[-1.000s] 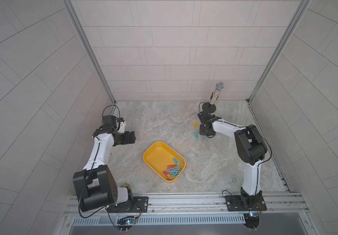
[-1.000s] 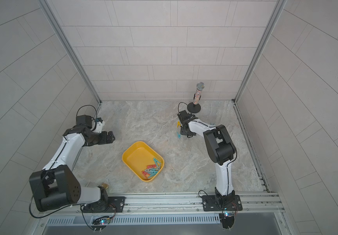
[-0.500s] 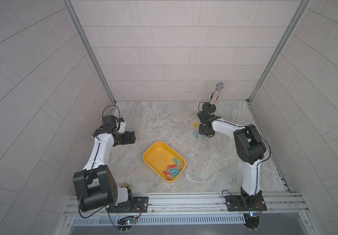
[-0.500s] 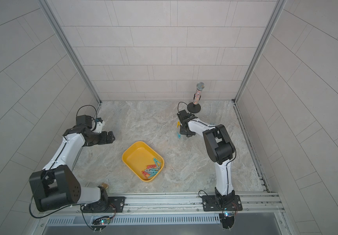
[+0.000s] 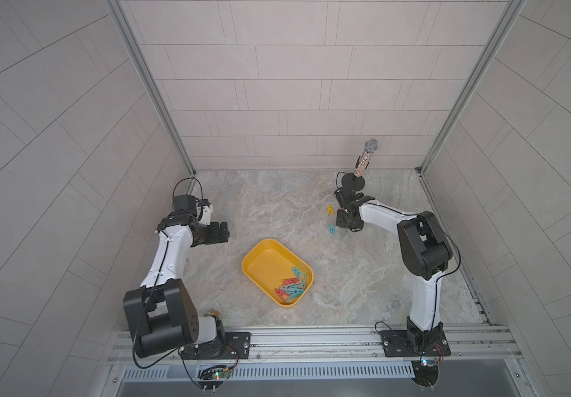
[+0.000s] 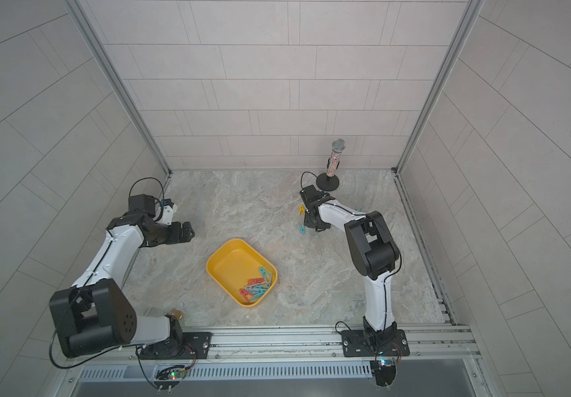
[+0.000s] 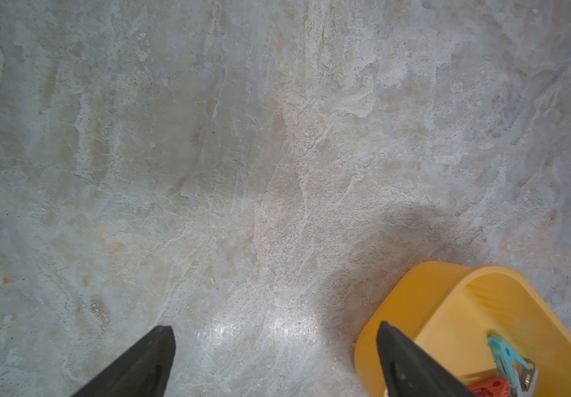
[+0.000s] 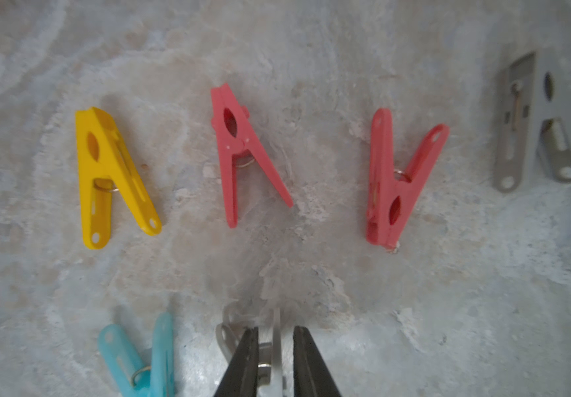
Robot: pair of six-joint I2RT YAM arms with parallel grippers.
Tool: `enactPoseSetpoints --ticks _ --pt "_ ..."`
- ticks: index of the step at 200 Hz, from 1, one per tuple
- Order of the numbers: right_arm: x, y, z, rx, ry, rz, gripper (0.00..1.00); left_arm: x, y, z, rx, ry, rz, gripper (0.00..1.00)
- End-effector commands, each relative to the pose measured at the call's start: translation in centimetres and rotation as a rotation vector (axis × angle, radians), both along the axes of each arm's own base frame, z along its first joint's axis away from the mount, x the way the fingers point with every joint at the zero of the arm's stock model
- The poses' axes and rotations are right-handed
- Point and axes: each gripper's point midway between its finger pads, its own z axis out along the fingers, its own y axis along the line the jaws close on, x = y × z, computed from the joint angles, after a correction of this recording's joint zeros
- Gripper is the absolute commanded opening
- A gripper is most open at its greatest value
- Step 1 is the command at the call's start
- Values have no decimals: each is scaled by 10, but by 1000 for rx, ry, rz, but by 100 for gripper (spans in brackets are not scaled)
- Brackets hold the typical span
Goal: Take the clothespins out of the storage box
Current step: Place the clothespin at the center of the board, then pick up the clothespin from the storage box.
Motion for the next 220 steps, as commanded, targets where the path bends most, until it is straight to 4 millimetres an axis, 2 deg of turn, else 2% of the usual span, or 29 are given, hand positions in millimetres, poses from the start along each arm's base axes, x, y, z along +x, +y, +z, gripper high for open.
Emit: enactPoseSetpoints --ticks 1,28,65,95,127,176,196,220 --pt "-2 -3 31 19 -52 3 22 3 3 6 -1 -14 10 100" --pt "-5 0 50 46 -85 29 23 3 3 5 -3 -11 7 100" --pt "-15 20 79 147 -134 128 23 2 2 5 -5 -9 7 100" --pt "-34 55 107 251 -194 296 23 3 3 4 -4 -6 7 100" --pt "-66 100 126 249 -198 540 24 3 3 4 -4 -6 7 100" --pt "-130 175 130 211 -185 934 27 3 3 3 -2 -3 7 100" --pt "-157 202 122 197 -152 1082 29 3 3 4 -3 -6 6 100" --pt "-182 225 109 178 -100 1202 31 3 3 3 -1 -5 7 100"
